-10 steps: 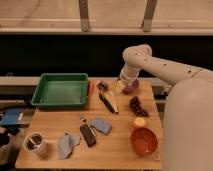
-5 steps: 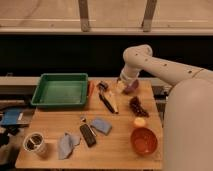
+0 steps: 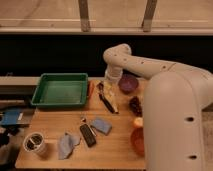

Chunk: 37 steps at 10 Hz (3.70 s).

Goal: Place brush in table surface

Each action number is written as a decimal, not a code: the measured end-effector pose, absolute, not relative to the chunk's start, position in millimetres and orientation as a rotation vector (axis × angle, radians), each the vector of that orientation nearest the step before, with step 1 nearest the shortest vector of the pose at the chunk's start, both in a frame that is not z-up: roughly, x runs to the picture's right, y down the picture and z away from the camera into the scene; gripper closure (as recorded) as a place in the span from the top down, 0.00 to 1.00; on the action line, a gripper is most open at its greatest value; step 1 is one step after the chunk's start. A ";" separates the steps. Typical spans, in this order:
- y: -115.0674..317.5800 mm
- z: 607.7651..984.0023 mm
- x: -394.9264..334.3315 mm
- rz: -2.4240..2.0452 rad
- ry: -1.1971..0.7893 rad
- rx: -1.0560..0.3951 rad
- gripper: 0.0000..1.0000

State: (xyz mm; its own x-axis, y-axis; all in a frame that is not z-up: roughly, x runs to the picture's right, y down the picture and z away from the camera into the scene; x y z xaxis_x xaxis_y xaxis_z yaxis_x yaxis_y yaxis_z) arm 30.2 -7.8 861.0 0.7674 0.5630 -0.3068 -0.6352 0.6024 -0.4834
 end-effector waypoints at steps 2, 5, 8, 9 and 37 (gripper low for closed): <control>-4.4 867.4 17.7 0.665 0.126 -0.618 0.64; 10.3 885.2 10.5 0.651 0.118 -0.661 0.64; 15.5 901.3 8.4 0.674 0.095 -0.721 0.64; 15.8 905.7 9.3 0.682 0.088 -0.736 0.64; 59.4 963.7 -14.5 0.583 0.113 -0.717 0.02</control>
